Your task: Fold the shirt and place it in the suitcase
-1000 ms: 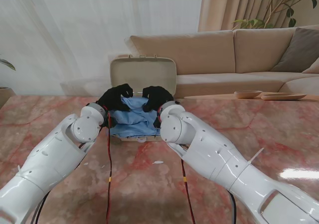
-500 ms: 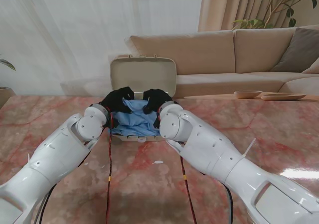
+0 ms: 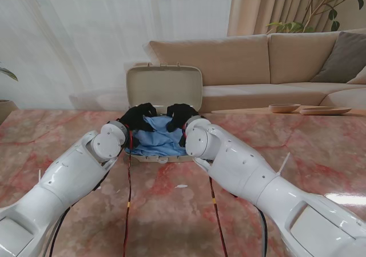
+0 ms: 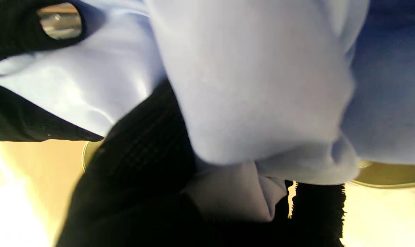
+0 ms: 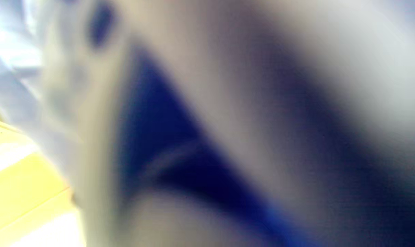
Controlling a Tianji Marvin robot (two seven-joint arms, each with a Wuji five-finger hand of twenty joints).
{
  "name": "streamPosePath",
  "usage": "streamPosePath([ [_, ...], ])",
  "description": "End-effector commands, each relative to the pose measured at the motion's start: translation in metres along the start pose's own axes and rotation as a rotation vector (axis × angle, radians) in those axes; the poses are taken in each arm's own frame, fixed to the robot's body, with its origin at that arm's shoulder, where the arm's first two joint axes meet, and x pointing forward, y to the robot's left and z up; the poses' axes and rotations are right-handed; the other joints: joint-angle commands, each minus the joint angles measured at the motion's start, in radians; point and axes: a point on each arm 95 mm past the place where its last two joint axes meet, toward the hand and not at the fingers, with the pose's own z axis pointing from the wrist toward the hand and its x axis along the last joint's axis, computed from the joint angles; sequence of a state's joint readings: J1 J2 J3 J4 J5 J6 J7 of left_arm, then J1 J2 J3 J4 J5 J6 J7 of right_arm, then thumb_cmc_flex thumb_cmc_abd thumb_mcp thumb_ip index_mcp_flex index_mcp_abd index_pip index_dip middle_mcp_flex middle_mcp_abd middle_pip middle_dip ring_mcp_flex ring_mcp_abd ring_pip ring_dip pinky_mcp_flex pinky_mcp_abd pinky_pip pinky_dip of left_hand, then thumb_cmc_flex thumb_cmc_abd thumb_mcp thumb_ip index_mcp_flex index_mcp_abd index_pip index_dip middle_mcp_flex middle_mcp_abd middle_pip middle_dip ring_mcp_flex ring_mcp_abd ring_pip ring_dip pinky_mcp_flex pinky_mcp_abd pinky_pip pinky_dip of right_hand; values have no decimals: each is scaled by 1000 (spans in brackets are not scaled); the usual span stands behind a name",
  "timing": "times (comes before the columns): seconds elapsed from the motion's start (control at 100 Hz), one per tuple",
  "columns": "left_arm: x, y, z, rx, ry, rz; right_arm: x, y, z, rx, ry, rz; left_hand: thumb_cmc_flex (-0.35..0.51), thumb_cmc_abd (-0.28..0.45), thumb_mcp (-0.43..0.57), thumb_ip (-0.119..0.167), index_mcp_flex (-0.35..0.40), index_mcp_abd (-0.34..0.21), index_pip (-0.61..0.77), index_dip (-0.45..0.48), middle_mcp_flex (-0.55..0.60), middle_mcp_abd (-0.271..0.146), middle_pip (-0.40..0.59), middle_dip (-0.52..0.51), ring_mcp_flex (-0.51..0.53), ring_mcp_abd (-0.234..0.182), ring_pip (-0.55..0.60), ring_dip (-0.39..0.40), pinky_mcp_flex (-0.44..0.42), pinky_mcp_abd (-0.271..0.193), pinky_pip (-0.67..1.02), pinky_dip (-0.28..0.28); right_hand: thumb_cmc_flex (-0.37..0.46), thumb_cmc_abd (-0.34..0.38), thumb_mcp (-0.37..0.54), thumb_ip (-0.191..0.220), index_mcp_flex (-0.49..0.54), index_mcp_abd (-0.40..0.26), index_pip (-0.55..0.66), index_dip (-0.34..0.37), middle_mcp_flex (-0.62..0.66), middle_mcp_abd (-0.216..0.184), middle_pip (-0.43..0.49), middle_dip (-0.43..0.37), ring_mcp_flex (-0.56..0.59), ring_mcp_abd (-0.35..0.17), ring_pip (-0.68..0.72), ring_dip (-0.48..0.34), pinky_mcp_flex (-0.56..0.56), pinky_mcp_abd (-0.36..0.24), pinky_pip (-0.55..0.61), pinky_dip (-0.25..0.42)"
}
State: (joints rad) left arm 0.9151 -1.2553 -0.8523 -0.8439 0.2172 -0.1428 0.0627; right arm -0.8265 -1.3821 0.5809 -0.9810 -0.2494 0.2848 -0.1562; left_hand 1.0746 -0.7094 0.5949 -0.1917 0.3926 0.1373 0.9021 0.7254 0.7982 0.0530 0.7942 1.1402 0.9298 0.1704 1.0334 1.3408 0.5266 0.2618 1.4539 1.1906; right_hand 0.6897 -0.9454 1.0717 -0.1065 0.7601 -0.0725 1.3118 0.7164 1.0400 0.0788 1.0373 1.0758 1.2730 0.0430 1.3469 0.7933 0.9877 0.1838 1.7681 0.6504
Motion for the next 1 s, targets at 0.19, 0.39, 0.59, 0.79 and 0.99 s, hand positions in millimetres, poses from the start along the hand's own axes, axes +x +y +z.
streamPosePath([
  [0.19,4,0,-4,-39,-1,-9,-5,-8,1,30,-10,13,28,189,-71,55,5,66,-190,-184,-79,93,-265,-123,-121,70,-227,-202,-128,43,-87,-46,6,-2,14,-43,-30,37,-119,-204,-77,81,-114,-191,-55,106,-321,-116,-158,92,-171,-37],
  [0.39,3,-4,-10,-112,14,-9,-8,-7,0,33,3,0,-96,319,-68,124,28,92,-389,-329,-260,149,-289,-572,-356,123,-465,-455,-336,76,-264,-135,-119,-16,24,6,24,139,-439,-119,-166,104,-219,-366,-165,133,-586,-181,-281,123,-343,-69],
  [0.59,2,-10,-14,-134,24,21,-10,-4,0,28,12,-20,-101,356,-170,125,9,99,-479,-345,-346,184,-376,-654,-489,145,-562,-578,-446,87,-411,-258,-193,-59,29,-10,-18,189,-630,-108,-282,137,-311,-437,-298,152,-761,-234,-421,137,-458,-92],
  [0.79,3,-17,-19,-138,36,36,-9,4,-1,4,16,-34,-98,386,-246,128,0,96,-517,-346,-386,195,-407,-682,-563,155,-618,-642,-503,87,-496,-361,-257,-63,17,-28,-49,217,-732,-120,-368,157,-352,-467,-422,170,-821,-254,-526,140,-518,-97],
  [0.99,6,-24,-27,-145,48,65,-8,11,-5,-15,10,-52,-87,422,-348,133,-2,93,-553,-350,-409,202,-434,-698,-595,158,-646,-671,-526,82,-524,-410,-298,-48,1,-39,-70,239,-799,-117,-421,173,-375,-479,-517,191,-837,-260,-594,143,-546,-89],
])
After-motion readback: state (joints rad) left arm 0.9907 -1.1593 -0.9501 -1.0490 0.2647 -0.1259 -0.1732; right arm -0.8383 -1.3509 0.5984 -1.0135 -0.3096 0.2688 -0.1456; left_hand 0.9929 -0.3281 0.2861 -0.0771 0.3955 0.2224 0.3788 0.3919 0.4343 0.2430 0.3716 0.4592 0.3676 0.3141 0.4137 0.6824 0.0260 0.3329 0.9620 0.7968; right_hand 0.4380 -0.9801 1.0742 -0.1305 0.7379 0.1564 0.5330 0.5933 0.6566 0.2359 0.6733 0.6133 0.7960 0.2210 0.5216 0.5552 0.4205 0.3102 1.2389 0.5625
